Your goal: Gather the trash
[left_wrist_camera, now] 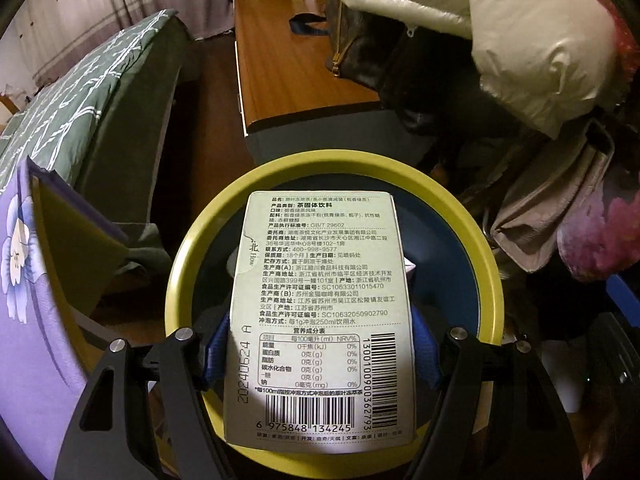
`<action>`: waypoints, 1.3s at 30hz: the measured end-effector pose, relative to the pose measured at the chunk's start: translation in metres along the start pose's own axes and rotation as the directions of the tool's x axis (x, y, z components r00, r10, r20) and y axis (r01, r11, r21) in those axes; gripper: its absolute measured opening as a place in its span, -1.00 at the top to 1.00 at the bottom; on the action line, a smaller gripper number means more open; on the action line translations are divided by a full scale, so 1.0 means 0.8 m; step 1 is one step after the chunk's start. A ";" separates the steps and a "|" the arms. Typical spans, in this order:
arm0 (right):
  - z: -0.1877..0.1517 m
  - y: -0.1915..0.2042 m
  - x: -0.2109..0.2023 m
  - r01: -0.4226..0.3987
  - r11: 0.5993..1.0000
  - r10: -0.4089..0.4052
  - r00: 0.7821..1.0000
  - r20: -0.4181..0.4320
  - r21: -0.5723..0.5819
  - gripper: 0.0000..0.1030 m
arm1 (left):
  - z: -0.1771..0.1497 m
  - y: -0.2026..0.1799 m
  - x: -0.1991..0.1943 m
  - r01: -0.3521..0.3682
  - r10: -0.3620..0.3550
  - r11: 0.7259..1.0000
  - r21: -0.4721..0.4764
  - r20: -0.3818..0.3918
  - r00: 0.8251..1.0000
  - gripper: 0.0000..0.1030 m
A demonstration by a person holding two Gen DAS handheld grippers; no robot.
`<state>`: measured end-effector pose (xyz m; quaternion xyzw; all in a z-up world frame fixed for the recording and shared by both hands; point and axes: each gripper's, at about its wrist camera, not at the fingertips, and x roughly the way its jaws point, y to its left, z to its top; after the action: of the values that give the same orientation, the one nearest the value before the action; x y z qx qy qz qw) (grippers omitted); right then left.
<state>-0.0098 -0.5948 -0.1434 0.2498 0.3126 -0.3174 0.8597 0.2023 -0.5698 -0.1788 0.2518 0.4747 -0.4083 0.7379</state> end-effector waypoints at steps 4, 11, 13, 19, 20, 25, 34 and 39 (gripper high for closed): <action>0.000 0.007 -0.005 -0.002 1.000 0.002 1.000 0.007 -0.013 -0.54 | -0.005 0.012 -0.020 -0.036 0.038 0.999 -0.028 0.063 0.997 -0.84; -0.010 0.024 -0.022 -0.044 0.998 0.045 0.999 0.008 -0.039 -0.56 | -0.058 0.049 -0.139 -0.092 0.115 0.991 -0.098 0.272 0.956 -0.90; -0.014 0.035 -0.027 -0.062 0.996 0.062 0.998 0.005 -0.059 -0.56 | -0.088 0.063 -0.181 -0.107 0.141 0.987 -0.119 0.333 0.932 -0.90; -0.027 0.077 -0.055 -0.123 0.983 0.126 0.992 0.008 -0.137 -0.60 | -0.206 0.114 -0.300 -0.166 0.274 0.948 -0.271 0.429 0.861 -0.91; -0.029 0.085 -0.061 -0.134 0.979 0.137 0.990 0.011 -0.153 -0.61 | -0.224 0.122 -0.314 -0.172 0.291 0.940 -0.294 0.436 0.852 -0.91; -0.040 0.119 -0.095 -0.177 0.960 0.188 0.981 0.034 -0.217 -0.63 | -0.331 0.161 -0.388 -0.180 0.388 0.884 -0.432 0.460 0.799 -0.91; -0.065 0.164 -0.152 -0.230 0.915 0.268 0.961 0.071 -0.333 -0.68 | -0.500 0.179 -0.478 -0.211 0.564 0.754 -0.622 0.448 0.694 -0.91; -0.082 0.172 -0.181 -0.246 0.895 0.298 0.950 0.089 -0.371 -0.71 | -0.542 0.169 -0.495 -0.200 0.595 0.721 -0.663 0.447 0.668 -0.91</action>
<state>-0.0256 -0.4043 -0.0555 0.1080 0.2640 -0.1490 0.9468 0.0159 -0.0239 -0.0052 -0.0275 0.2243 -0.1285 0.9656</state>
